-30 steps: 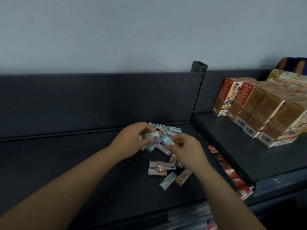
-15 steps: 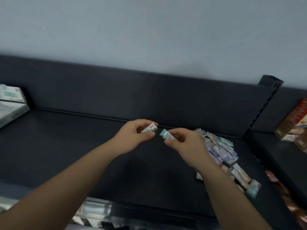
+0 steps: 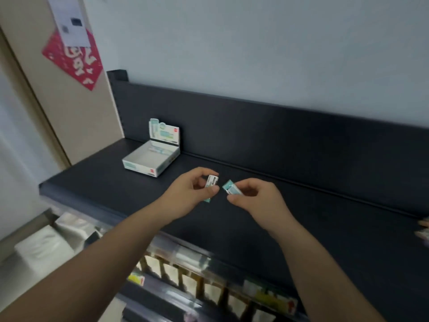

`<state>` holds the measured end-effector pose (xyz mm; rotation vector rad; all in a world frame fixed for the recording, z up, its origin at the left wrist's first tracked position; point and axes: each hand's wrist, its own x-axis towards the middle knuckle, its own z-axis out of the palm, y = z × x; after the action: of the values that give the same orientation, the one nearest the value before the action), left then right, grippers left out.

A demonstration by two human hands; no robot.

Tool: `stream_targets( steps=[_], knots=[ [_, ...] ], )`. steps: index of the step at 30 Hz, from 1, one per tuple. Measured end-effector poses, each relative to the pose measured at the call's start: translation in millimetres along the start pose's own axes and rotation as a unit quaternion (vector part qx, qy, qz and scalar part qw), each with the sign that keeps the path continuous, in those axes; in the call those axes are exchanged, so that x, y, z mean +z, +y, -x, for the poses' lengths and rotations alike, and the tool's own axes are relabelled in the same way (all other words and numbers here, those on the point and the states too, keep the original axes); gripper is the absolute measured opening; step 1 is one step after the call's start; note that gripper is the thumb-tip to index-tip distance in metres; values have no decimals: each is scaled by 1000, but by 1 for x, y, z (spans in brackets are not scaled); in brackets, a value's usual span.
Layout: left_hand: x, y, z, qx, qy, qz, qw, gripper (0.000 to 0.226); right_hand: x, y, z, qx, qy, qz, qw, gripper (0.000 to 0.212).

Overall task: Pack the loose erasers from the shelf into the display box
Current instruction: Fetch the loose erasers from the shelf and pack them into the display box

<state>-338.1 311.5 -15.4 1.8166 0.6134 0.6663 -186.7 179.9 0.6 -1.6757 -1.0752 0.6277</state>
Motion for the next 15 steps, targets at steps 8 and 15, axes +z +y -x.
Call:
stream_targets(
  steps=[8, 15],
  knots=[
    [-122, -27, 19, -76, 106, -42, 991, 36, 110, -34, -38, 11, -24, -8, 1000, 15],
    [-168, -41, 3, -110, 152, -44, 981, 47, 150, -56, -78, 39, -70, -36, 996, 22]
  ],
)
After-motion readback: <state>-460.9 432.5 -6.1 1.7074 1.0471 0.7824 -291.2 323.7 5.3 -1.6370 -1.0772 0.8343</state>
